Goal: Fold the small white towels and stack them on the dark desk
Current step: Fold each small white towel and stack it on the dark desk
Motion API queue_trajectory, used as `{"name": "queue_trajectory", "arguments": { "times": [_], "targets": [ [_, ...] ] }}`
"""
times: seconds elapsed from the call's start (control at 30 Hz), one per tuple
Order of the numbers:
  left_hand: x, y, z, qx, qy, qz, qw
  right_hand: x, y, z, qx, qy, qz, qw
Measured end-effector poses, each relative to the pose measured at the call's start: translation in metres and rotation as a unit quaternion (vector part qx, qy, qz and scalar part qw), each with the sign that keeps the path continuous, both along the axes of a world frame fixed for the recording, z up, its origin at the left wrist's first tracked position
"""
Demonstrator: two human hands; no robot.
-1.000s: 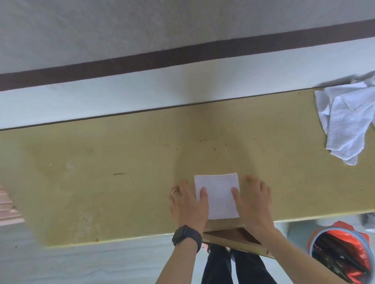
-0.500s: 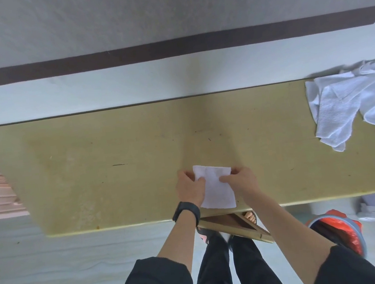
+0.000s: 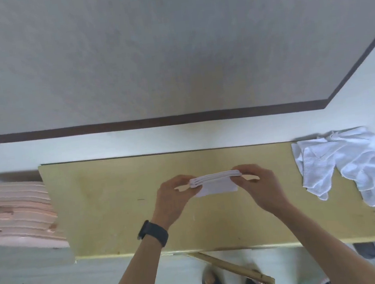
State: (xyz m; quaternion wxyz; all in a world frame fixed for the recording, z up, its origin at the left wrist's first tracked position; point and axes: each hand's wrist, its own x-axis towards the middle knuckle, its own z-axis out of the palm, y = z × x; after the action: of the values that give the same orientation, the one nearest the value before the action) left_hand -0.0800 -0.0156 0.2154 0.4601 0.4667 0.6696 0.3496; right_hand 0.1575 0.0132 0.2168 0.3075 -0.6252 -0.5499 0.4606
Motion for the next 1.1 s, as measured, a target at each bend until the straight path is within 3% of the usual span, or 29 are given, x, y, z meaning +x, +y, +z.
{"name": "queue_trajectory", "arguments": {
  "times": [0.3,0.53,0.8,1.0,1.1],
  "targets": [
    [-0.009,-0.029,0.157,0.147,-0.053,0.053,0.986,-0.016,0.005,0.14,0.168,0.07,0.082,0.98],
    [0.003,-0.093,0.205,0.238,-0.041,0.185,0.952,-0.046,-0.026,0.191,0.241,0.117,0.158,0.95],
    [-0.007,-0.228,0.202,0.263,0.133,0.443,0.847,-0.141,-0.131,0.19,0.291,0.094,0.262,0.915],
    [-0.044,-0.399,0.183,0.207,0.148,0.597,0.761,-0.23,-0.279,0.17,0.27,0.117,0.412,0.862],
    [-0.055,-0.501,0.177,0.178,0.138,0.676,0.701,-0.268,-0.373,0.163,0.235,0.147,0.493,0.825]
  ]
}}
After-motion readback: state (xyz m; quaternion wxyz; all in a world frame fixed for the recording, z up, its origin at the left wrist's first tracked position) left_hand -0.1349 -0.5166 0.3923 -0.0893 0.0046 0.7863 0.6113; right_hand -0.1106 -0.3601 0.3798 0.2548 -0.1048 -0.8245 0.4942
